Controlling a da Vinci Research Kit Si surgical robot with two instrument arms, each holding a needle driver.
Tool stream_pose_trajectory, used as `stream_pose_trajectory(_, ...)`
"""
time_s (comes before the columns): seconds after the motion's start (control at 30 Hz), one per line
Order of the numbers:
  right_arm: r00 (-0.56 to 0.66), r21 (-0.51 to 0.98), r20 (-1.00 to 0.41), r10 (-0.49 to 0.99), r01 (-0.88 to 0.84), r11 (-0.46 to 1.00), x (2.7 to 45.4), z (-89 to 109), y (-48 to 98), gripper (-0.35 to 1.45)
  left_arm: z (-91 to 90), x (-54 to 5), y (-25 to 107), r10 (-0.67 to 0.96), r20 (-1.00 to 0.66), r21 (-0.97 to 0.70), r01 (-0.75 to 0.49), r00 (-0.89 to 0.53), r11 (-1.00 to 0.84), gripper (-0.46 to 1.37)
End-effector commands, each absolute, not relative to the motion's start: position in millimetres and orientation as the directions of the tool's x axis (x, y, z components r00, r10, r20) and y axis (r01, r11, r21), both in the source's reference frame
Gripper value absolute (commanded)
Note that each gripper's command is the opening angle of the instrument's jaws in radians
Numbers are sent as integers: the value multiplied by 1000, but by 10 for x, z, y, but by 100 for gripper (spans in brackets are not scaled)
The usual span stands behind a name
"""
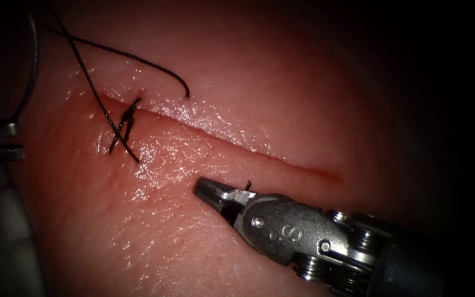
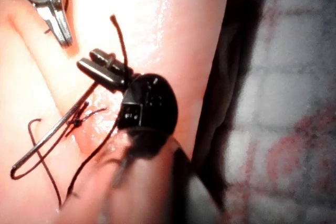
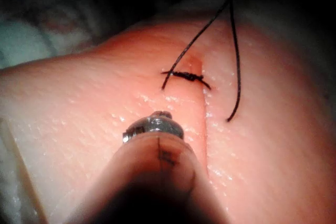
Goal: Wound Closure
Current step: Use the right gripper to pull the suture through the cut until a short tail remains on top
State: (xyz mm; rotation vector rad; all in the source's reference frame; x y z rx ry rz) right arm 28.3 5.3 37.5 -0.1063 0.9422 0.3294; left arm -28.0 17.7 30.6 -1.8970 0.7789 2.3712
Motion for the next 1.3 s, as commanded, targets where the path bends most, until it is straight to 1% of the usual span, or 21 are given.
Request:
stream_pose_trajectory(0.03, 542, 53, -808, 232, -324, 944, 283, 374, 53, -35, 306, -280, 177, -299, -916, 374, -297, -268, -878, -35)
stream_pose_trajectory(0.27, 539, 56, -810, 231, -321, 945, 283, 374, 54, -35, 296, -276, 180, -313, -910, 388, -291, -272, -875, -35)
stream_pose_trajectory(0.3, 537, 61, -809, 237, -325, 944, 283, 374, 54, -32, 295, -276, 180, -312, -911, 386, -291, -271, -875, -35)
stream_pose_trajectory(0.33, 535, 66, -809, 242, -328, 942, 284, 374, 54, -22, 294, -276, 181, -311, -911, 386, -291, -271, -876, -35)
stream_pose_trajectory(0.37, 533, 70, -809, 248, -331, 941, 284, 375, 55, -8, 292, -275, 181, -316, -909, 390, -292, -271, -873, -35)
stream_pose_trajectory(0.4, 532, 75, -808, 254, -335, 939, 284, 375, 56, 14, 291, -275, 182, -315, -910, 388, -291, -268, -874, -35)
stream_pose_trajectory(0.43, 532, 75, -808, 254, -335, 939, 284, 376, 56, 20, 290, -275, 182, -320, -908, 394, -289, -270, -873, -35)
stream_pose_trajectory(0.47, 525, 88, -807, 272, -348, 933, 286, 377, 58, 53, 288, -274, 182, -318, -909, 391, -289, -269, -874, -35)
stream_pose_trajectory(0.5, 521, 92, -807, 277, -354, 931, 286, 377, 59, 61, 287, -274, 183, -323, -907, 396, -288, -270, -872, -35)
stream_pose_trajectory(0.57, 520, 95, -805, 286, -362, 927, 291, 380, 62, 85, 284, -274, 183, -327, -906, 399, -286, -269, -871, -35)
stream_pose_trajectory(0.67, 514, 106, -804, 298, -370, 923, 297, 382, 66, 103, 282, -274, 184, -330, -905, 403, -284, -269, -870, -35)
stream_pose_trajectory(0.73, 511, 110, -803, 305, -376, 920, 303, 384, 68, 108, 280, -274, 184, -330, -905, 402, -284, -269, -871, -35)
stream_pose_trajectory(0.9, 492, 139, -803, 336, -393, 909, 317, 393, 73, 110, 279, -274, 183, -330, -906, 401, -283, -266, -871, -35)
stream_pose_trajectory(1.0, 462, 183, -808, 365, -392, 902, 324, 399, 75, 105, 278, -274, 183, -330, -906, 401, -283, -266, -871, -35)
stream_pose_trajectory(1.07, 424, 246, -803, 418, -402, 882, 332, 404, 79, 103, 278, -275, 183, -330, -906, 401, -283, -265, -871, -35)
stream_pose_trajectory(1.3, 340, 320, -812, 474, -420, 850, 345, 412, 88, 102, 277, -275, 183, -330, -906, 400, -283, -265, -871, -35)
